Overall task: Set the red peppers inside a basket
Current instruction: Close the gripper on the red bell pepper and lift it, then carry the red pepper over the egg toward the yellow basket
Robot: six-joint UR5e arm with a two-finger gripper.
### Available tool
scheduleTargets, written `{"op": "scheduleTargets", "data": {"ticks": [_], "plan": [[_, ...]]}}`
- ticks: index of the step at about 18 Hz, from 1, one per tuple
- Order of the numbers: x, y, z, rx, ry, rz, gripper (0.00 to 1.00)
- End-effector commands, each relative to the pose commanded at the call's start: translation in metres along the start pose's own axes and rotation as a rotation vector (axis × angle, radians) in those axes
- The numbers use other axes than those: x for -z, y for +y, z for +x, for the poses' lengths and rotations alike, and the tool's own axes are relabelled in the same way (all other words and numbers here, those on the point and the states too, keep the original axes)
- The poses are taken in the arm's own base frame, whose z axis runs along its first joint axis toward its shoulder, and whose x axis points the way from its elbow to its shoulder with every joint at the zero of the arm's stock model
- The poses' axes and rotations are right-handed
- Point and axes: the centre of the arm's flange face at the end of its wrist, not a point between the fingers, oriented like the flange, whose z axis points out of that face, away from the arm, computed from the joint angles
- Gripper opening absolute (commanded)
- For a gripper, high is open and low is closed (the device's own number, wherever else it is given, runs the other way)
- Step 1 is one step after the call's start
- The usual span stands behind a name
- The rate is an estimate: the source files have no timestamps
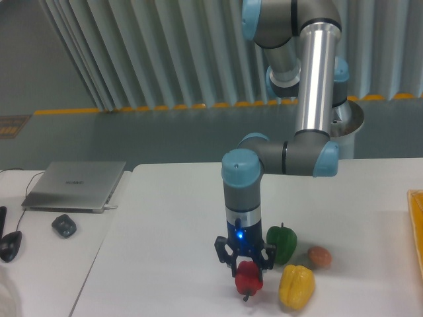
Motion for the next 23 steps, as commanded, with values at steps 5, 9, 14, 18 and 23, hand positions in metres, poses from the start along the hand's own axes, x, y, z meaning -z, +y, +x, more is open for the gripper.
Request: {"op": "scheduleTargets", "data": {"ticks": [5,9,14,18,23], "plan": [[0.04,0.008,-0.029,-0.281,0.005,0.023,0.48],[0.057,0.022,-0.083,-0.459,-0.006,-0.018,0.48],[0.064,0.028,-0.113,-0.636,-0.004,-0.044,0.48],[0.081,0.04,-0.153,-0.828,0.005,-0.074,0.48],[0.082,0.057,-0.212,-0.99,0.053,-0.124,0.48]]}}
